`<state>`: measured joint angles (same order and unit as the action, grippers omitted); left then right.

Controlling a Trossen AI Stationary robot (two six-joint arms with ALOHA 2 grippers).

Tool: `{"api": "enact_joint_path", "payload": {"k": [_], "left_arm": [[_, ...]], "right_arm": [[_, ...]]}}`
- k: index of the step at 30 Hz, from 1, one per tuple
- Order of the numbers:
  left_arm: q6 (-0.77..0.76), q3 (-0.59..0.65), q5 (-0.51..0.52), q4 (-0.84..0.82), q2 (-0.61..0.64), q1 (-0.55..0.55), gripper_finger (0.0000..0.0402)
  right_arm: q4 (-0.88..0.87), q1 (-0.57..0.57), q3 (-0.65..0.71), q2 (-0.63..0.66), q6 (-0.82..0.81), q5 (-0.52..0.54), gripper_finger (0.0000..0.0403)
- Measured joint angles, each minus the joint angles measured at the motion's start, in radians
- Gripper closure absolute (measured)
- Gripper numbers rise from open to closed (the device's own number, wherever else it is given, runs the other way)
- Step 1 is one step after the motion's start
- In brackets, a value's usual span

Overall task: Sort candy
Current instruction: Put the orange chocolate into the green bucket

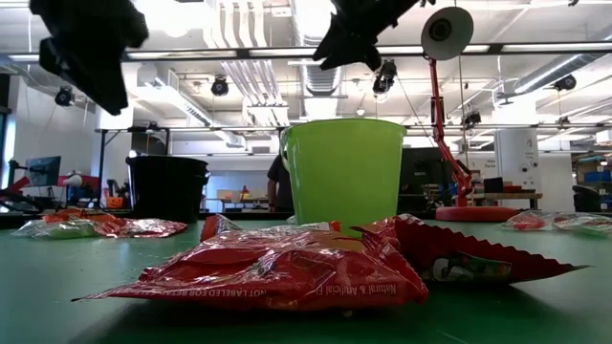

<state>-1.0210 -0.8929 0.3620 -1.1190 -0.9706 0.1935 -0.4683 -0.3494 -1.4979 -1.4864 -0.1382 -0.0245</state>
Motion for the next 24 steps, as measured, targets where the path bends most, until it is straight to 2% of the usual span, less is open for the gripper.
{"api": "enact_joint_path", "payload": {"k": [3,7,20,24], "left_arm": [[-0.053,0.004,-0.087,0.013,-0.043,-0.063,0.0283],[-0.02,0.005,-0.168,0.013,-0.109,-0.085,0.0283],[-0.069,0.005,-0.191,0.025,-0.308,-0.086,0.0284],[-0.063,0.005,-0.254,0.028,-0.365,-0.092,0.0284]], "right_arm": [[-0.005,-0.011,0.0,0.0,0.036,0.001,0.0266],[-0.005,-0.027,0.0,0.0,0.056,0.0,0.0266],[-0.071,-0.069,0.0,0.0,0.102,0.0,0.0266],[-0.08,-0.072,0.0,0.0,0.147,0.001,0.0266]]}}
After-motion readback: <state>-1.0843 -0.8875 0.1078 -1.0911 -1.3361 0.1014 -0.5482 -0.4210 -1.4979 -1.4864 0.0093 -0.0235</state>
